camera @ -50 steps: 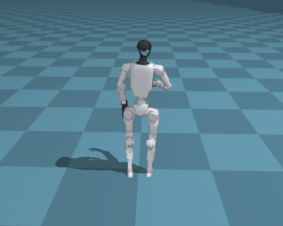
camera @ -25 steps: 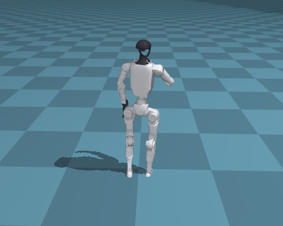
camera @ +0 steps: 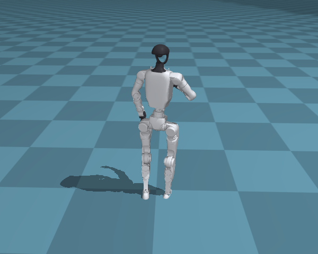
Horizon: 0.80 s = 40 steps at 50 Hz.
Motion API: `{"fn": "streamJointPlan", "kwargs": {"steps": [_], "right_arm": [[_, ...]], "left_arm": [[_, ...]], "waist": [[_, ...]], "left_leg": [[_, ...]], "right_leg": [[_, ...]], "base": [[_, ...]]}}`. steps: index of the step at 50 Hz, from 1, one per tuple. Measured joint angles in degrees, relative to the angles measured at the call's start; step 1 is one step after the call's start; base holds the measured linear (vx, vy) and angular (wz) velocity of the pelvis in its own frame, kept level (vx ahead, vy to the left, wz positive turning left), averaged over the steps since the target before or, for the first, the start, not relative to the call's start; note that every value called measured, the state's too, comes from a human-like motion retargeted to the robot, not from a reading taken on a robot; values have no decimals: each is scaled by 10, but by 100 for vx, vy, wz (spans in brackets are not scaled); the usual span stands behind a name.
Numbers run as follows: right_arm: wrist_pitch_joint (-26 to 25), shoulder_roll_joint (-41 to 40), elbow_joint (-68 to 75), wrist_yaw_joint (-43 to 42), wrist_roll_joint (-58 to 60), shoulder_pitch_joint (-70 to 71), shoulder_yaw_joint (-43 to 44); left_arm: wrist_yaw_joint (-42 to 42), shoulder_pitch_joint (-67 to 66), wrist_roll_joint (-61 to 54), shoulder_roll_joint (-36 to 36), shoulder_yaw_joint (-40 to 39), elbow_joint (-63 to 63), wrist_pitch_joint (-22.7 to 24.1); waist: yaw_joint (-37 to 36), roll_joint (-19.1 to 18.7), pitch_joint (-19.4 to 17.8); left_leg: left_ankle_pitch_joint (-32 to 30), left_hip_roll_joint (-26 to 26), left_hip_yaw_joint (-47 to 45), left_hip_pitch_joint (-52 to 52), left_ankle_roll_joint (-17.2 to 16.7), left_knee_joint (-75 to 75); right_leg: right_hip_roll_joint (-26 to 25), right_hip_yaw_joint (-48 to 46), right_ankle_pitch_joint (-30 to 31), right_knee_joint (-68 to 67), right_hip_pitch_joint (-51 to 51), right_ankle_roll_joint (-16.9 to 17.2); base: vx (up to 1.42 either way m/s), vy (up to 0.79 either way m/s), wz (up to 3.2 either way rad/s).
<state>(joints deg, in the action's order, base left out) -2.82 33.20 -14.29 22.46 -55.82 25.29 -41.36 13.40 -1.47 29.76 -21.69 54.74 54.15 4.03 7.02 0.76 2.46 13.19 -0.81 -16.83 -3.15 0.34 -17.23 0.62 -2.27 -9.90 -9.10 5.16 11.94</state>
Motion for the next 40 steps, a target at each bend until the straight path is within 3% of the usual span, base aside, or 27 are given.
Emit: {"fn": "streamJointPlan", "kwargs": {"steps": [11,23,30,40], "right_arm": [[-23,-39,344,-6,220,-129,11],[16,-143,739,-75,561,-185,37],[35,-164,818,-111,646,-204,58],[48,-167,825,-139,688,-209,74]], "left_arm": [[-11,14,-5,-4,-24,-14,0],[-50,40,4,5,-58,22,7],[-69,43,12,3,-76,31,12],[-85,42,19,-1,-92,34,16]], "waist": [[-1,0,-9],[-13,2,-15],[-17,5,-18],[-17,6,-20]], "left_leg": [[1,3,-4,16,3,18],[-1,5,-8,27,6,32],[-4,6,-9,32,6,36],[-7,6,-12,38,5,44]], "right_leg": [[0,1,-8,-9,-1,9],[1,-2,-10,-4,-7,13],[2,-4,-9,-1,-11,15],[1,-7,-5,5,-16,17]], "base": [[0,0,0],[0,0,0],[0,0,0],[0,0,0]]}}
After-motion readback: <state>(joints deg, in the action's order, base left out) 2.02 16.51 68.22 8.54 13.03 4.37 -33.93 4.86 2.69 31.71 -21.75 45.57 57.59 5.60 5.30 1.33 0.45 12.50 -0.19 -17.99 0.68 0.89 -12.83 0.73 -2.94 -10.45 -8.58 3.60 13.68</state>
